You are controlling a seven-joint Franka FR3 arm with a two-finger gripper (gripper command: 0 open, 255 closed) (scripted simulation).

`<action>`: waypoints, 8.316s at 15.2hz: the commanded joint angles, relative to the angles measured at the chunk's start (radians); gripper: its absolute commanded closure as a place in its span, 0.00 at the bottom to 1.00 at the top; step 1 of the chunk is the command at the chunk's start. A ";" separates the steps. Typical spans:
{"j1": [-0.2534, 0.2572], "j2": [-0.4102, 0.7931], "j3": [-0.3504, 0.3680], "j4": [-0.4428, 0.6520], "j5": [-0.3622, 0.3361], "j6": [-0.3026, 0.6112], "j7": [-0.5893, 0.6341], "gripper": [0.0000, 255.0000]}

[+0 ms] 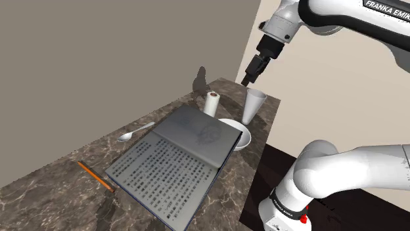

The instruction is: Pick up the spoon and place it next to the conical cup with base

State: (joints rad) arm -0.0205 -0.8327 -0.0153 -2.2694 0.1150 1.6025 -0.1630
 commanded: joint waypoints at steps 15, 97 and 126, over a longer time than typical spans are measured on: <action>0.036 0.339 0.236 0.001 0.038 0.358 0.188 0.00; 0.237 1.330 0.418 0.978 -0.410 0.273 0.628 1.00; 0.203 1.290 0.427 1.254 -0.383 -0.028 0.521 1.00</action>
State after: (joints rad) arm 0.2228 0.5092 0.4064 -0.9317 -0.2878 1.5407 0.3720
